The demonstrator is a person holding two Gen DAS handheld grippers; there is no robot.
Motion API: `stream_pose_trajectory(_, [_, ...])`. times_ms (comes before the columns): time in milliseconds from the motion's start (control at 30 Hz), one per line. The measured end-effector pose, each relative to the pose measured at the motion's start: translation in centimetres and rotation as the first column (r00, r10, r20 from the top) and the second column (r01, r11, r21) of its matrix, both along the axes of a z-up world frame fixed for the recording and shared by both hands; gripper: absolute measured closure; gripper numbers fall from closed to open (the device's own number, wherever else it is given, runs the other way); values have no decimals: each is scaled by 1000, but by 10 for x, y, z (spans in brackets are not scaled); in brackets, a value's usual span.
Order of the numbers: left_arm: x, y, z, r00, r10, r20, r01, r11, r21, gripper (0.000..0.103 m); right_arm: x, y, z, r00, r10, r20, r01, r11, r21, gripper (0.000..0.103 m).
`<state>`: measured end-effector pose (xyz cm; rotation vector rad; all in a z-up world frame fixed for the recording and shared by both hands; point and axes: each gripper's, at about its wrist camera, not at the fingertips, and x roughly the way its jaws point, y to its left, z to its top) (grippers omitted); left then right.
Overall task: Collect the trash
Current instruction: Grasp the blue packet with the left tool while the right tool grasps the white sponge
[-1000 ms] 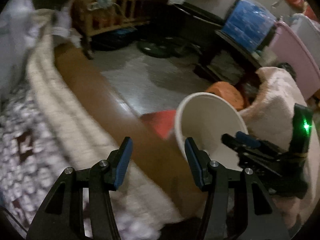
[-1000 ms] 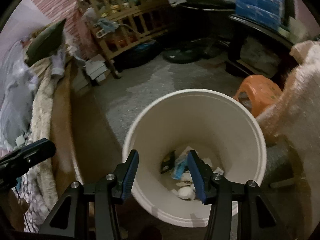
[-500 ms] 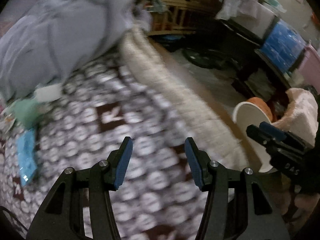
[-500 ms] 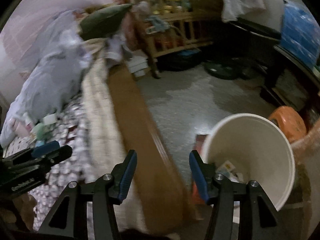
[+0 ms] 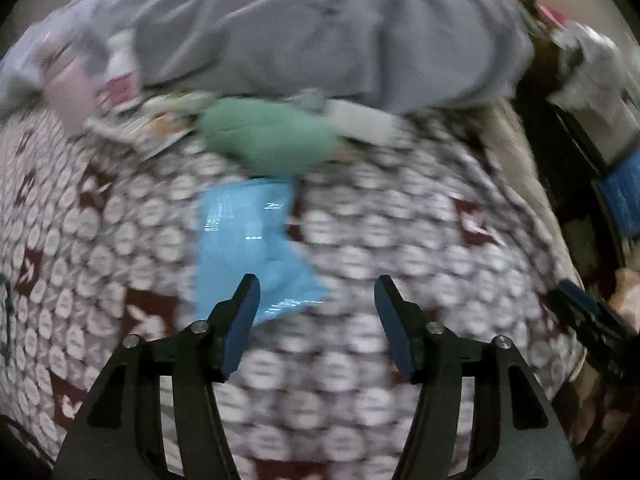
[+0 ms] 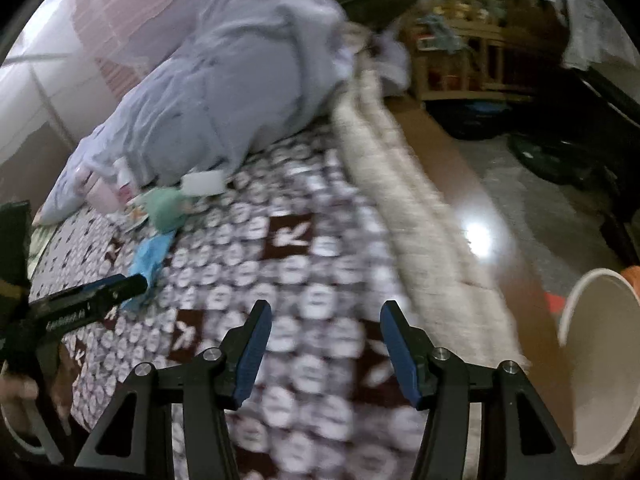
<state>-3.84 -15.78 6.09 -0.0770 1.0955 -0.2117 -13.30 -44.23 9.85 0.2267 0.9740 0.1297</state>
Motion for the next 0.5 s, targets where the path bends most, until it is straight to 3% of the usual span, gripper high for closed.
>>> stream_pose_trajectory(67, [12,17,-5,999,37,-16,-38,999,-15,44,12,16,-2,999,37,-4,-37,999,-4,41])
stream_pose_trajectory(200, [28,37,-19,996,79,-42,-80,996,-31,44,37,41,-7,996,83,-13,-83,997,10,41])
stream_pose_trajectory(500, [52,21,-42,996,65,-57,-67,997,-30,43,102,82,-9,995,98,-3,-98,994,52,41])
